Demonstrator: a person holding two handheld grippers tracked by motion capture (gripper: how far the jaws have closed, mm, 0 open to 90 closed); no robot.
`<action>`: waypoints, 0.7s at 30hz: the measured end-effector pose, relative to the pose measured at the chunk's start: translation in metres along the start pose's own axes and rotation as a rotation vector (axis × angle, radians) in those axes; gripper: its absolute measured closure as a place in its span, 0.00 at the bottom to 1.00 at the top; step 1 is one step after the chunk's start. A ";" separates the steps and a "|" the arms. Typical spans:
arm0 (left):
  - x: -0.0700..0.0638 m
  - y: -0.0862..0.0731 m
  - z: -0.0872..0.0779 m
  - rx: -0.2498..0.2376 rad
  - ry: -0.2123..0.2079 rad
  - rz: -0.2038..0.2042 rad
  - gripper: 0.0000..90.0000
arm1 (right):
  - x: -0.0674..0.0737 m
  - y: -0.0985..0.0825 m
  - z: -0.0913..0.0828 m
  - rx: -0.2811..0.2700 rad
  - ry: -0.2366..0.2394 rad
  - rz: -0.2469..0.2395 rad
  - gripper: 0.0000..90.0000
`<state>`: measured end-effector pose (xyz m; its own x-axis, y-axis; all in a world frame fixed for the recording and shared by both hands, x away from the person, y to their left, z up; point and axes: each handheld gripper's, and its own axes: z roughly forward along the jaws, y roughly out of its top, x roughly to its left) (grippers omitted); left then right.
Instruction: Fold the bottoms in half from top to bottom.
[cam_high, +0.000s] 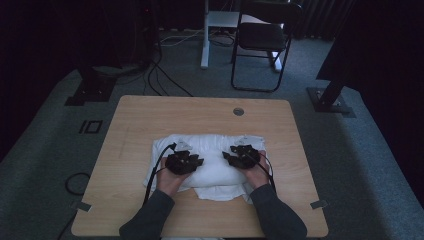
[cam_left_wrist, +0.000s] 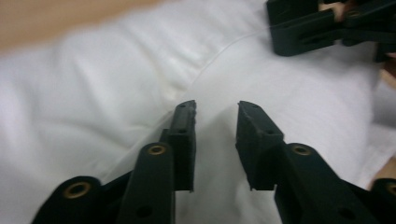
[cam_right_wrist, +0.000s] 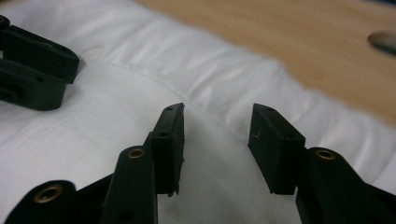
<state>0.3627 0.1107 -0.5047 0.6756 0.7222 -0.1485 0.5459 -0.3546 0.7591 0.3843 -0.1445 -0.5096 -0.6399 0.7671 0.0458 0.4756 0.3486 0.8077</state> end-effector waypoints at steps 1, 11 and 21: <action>0.002 -0.007 0.003 0.006 -0.006 -0.015 0.77 | 0.000 0.000 0.000 0.000 0.000 0.000 0.61; 0.007 -0.053 -0.018 -0.027 0.034 -0.003 0.73 | 0.002 -0.042 -0.013 0.008 -0.021 -0.026 0.61; 0.031 -0.071 -0.035 -0.031 0.206 -0.042 0.70 | 0.004 -0.055 -0.006 0.031 -0.017 0.000 0.61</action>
<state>0.3277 0.1787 -0.5413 0.5355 0.8430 -0.0502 0.5539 -0.3057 0.7744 0.3521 -0.1635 -0.5499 -0.6297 0.7760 0.0359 0.4942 0.3645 0.7892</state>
